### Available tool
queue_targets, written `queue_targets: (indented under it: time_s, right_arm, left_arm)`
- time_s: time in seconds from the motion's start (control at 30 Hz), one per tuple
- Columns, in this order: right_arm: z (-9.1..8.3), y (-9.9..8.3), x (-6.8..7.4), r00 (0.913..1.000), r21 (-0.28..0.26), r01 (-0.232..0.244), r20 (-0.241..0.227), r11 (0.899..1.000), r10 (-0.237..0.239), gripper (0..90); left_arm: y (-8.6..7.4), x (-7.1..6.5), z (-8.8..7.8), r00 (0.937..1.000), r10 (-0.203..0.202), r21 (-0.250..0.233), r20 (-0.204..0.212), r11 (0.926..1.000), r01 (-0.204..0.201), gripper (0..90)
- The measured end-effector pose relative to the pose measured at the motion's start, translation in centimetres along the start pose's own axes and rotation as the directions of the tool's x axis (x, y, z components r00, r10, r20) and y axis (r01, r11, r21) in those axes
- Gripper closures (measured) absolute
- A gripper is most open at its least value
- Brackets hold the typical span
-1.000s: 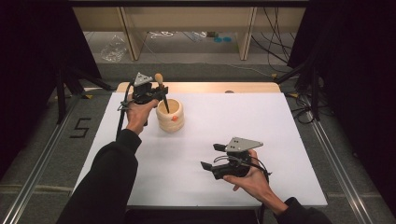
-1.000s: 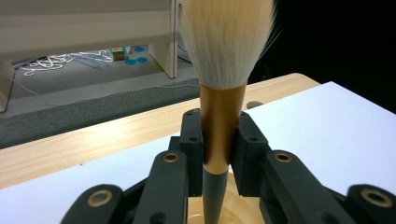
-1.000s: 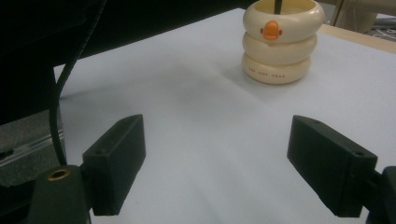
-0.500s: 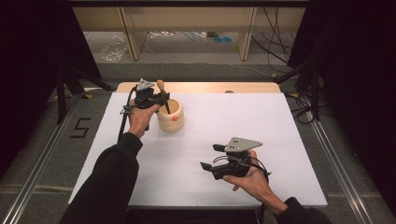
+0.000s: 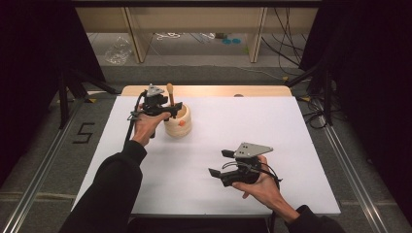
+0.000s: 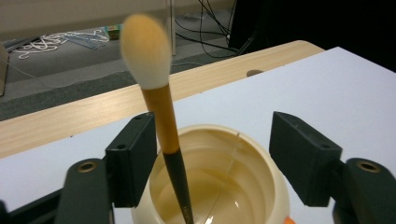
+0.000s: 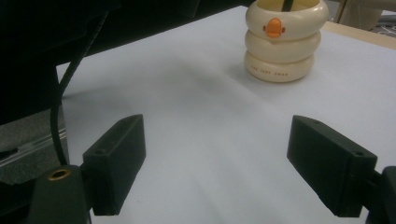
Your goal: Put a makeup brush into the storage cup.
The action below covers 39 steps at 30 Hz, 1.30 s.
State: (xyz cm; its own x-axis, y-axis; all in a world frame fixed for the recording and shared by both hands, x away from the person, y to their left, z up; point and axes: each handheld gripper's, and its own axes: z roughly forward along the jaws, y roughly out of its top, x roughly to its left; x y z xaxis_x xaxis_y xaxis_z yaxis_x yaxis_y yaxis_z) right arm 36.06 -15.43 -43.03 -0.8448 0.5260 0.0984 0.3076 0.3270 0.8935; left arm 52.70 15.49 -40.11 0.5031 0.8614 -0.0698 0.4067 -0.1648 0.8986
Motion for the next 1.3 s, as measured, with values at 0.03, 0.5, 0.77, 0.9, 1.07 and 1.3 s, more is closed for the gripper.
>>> queue_targets:
  time_s: [0.03, 0.5, 0.77, 0.9, 1.07, 1.3]
  right_arm:
    - [0.1, 0.0, 0.0, 1.0, -0.009, 0.001, -0.006, 1.0, -0.001, 21.1]
    - [-0.2, 0.0, -0.3, 0.9999, 0.007, -0.007, 0.01, 1.0, 0.007, 21.3]
    - [-0.3, 0.0, -0.4, 0.9997, 0.005, -0.013, 0.02, 1.0, 0.013, 21.2]
    - [-0.3, 0.0, -0.5, 0.9996, 0.001, -0.016, 0.022, 1.0, 0.016, 21.2]
    - [-0.3, 0.1, -0.4, 0.9994, -0.004, -0.018, 0.029, 1.0, 0.018, 21.2]
    - [-0.3, 0.1, -0.5, 0.9993, 0.0, -0.027, 0.026, 1.0, 0.026, 21.2]
  left_arm:
    - [0.0, 0.0, -0.2, 0.9998, 0.016, 0.008, -0.008, 0.9998, -0.016, 30.3]
    - [-0.1, 0.6, -3.1, 0.9984, -0.053, -0.007, 0.022, 0.9986, 0.053, 25.8]
    - [-0.2, 0.3, -4.9, 0.9969, -0.063, -0.023, 0.046, 0.9976, 0.065, 24.1]
    - [-0.6, 0.0, -6.1, 0.9973, -0.054, -0.039, 0.051, 0.9977, 0.056, 23.9]
    - [-1.1, -0.4, -7.8, 0.9959, -0.057, -0.068, 0.071, 0.9958, 0.062, 23.3]
    - [-1.7, -1.2, -9.6, 0.9942, -0.055, -0.091, 0.092, 0.9938, 0.063, 23.3]
